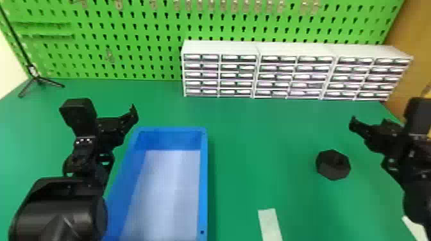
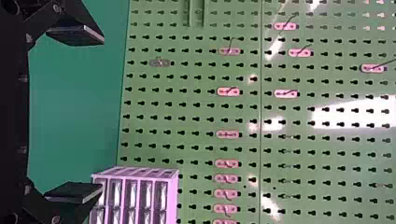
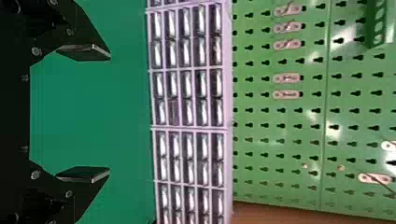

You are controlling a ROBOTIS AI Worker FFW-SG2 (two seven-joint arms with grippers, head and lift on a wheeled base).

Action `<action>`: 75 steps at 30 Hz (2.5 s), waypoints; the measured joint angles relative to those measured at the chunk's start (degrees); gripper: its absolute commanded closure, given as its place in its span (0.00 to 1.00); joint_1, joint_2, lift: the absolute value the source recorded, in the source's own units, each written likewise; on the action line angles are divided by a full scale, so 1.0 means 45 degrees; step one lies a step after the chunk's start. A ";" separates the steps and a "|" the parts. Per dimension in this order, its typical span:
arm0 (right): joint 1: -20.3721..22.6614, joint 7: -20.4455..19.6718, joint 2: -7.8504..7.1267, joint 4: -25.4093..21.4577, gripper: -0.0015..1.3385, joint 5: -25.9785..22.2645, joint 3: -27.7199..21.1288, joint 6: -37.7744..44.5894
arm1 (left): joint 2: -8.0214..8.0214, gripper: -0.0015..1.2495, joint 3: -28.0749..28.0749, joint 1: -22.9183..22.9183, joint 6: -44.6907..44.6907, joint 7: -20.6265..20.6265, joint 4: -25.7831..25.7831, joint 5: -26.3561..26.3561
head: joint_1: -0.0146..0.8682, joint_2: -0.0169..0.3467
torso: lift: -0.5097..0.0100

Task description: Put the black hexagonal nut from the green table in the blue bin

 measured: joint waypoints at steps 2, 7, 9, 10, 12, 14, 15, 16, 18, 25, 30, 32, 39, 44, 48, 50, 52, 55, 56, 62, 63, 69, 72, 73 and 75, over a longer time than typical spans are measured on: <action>0.0123 0.0219 -0.0004 -0.0133 0.30 0.0022 -0.0083 0.0283 | 0.0000 0.14 0.0006 -0.0001 0.0000 0.0000 -0.0002 -0.0007 | 0.79 0.12 | 0.80; 0.0383 0.1102 -0.0049 -0.0663 0.30 0.0379 -0.0393 0.1246 | 0.0004 0.14 0.0018 -0.0010 0.0006 0.0000 -0.0008 -0.0042 | 0.79 0.12 | 0.80; 0.0454 0.1478 -0.0065 -0.0898 0.30 0.0616 -0.0527 0.1655 | 0.0005 0.14 0.0022 -0.0016 0.0011 0.0000 -0.0009 -0.0056 | 0.79 0.12 | 0.80; 0.0482 0.1620 -0.0069 -0.0994 0.30 0.0721 -0.0581 0.1821 | 0.0006 0.14 0.0023 -0.0020 0.0012 0.0000 -0.0010 -0.0064 | 0.79 0.12 | 0.80; 0.0544 0.1968 -0.0075 -0.1203 0.30 0.0957 -0.0689 0.2187 | 0.0006 0.14 0.0024 -0.0029 0.0014 0.0000 -0.0010 -0.0082 | 0.79 0.12 | 0.80; 0.0596 0.2260 -0.0081 -0.1353 0.30 0.1132 -0.0765 0.2489 | 0.0006 0.14 0.0023 -0.0038 0.0014 0.0000 -0.0010 -0.0095 | 0.79 0.12 | 0.80; 0.0631 0.2380 -0.0085 -0.1427 0.30 0.1203 -0.0802 0.2637 | 0.0008 0.14 0.0020 -0.0045 0.0014 0.0000 -0.0010 -0.0102 | 0.79 0.12 | 0.80; 0.0695 0.2516 -0.0086 -0.1524 0.30 0.1275 -0.0855 0.2826 | 0.0013 0.14 0.0012 -0.0054 0.0017 0.0000 -0.0010 -0.0116 | 0.79 0.12 | 0.80; 0.0853 0.2654 -0.0087 -0.1687 0.30 0.1346 -0.0926 0.3122 | 0.0020 0.14 0.0001 -0.0064 0.0023 0.0000 -0.0010 -0.0145 | 0.79 0.12 | 0.80; 0.1409 0.3139 -0.0308 -0.2120 0.30 0.1450 -0.0867 0.4067 | 0.0055 0.14 0.0012 -0.0045 0.0036 0.0000 -0.0008 -0.0175 | 0.79 0.12 | 0.80; 0.1703 0.3375 -0.0448 -0.2352 0.30 0.1504 -0.0717 0.4554 | 0.0092 0.14 -0.0005 -0.0037 0.0053 0.0000 -0.0005 -0.0186 | 0.79 0.12 | 0.80; 0.1805 0.3552 -0.0521 -0.2425 0.30 0.1548 -0.0607 0.4756 | 0.0100 0.14 -0.0012 -0.0035 0.0053 0.0000 -0.0004 -0.0191 | 0.79 0.12 | 0.80; 0.1978 0.4080 -0.0918 -0.2617 0.30 0.1779 -0.0078 0.5462 | 0.0147 0.14 -0.0015 -0.0031 0.0065 0.0000 -0.0004 -0.0194 | 0.79 0.12 | 0.80; 0.1974 0.4284 -0.1258 -0.2663 0.30 0.1877 0.0327 0.5848 | 0.0162 0.14 -0.0021 -0.0019 0.0072 0.0000 -0.0004 -0.0195 | 0.79 0.12 | 0.80; 0.1890 0.4580 -0.1586 -0.2668 0.30 0.2013 0.0680 0.6186 | 0.0174 0.14 -0.0017 -0.0001 0.0072 0.0000 -0.0004 -0.0195 | 0.79 0.12 | 0.80; 0.1835 0.4753 -0.1740 -0.2670 0.30 0.2085 0.0797 0.6359 | 0.0180 0.14 -0.0016 0.0011 0.0075 0.0000 -0.0004 -0.0195 | 0.79 0.12 | 0.80; 0.1766 0.4953 -0.1933 -0.2681 0.30 0.2165 0.0910 0.6560 | 0.0188 0.14 -0.0015 0.0020 0.0076 0.0000 -0.0004 -0.0195 | 0.79 0.12 | 0.80; 0.1685 0.5212 -0.2216 -0.2695 0.30 0.2223 0.1061 0.6852 | 0.0206 0.14 -0.0015 0.0026 0.0082 0.0000 -0.0004 -0.0195 | 0.79 0.12 | 0.80; 0.1665 0.5279 -0.2304 -0.2699 0.30 0.2228 0.1111 0.6951 | 0.0211 0.14 -0.0014 0.0029 0.0084 0.0000 -0.0004 -0.0195 | 0.79 0.12 | 0.80; 0.1512 0.5617 -0.2821 -0.2700 0.30 0.2360 0.1446 0.7572 | 0.0222 0.14 -0.0021 0.0062 0.0092 0.0000 -0.0004 -0.0195 | 0.79 0.12 | 0.80; 0.1476 0.5714 -0.2920 -0.2700 0.30 0.2426 0.1504 0.7669 | 0.0222 0.14 -0.0031 0.0062 0.0092 0.0000 -0.0004 -0.0195 | 0.79 0.12 | 0.80; 0.1279 0.6191 -0.3394 -0.2700 0.30 0.2732 0.1805 0.8053 | 0.0228 0.14 -0.0037 0.0052 0.0104 0.0000 -0.0004 -0.0212 | 0.79 0.12 | 0.80; 0.1216 0.6358 -0.3548 -0.2701 0.30 0.2867 0.1939 0.8185 | 0.0238 0.14 -0.0033 0.0048 0.0109 0.0000 -0.0004 -0.0214 | 0.79 0.12 | 0.80; 0.1202 0.6389 -0.3580 -0.2701 0.30 0.2902 0.1978 0.8217 | 0.0239 0.14 -0.0033 0.0049 0.0109 0.0000 -0.0004 -0.0214 | 0.79 0.12 | 0.80; 0.1175 0.6446 -0.3640 -0.2701 0.30 0.2970 0.2064 0.8288 | 0.0240 0.14 -0.0029 0.0054 0.0110 0.0000 -0.0004 -0.0214 | 0.79 0.12 | 0.80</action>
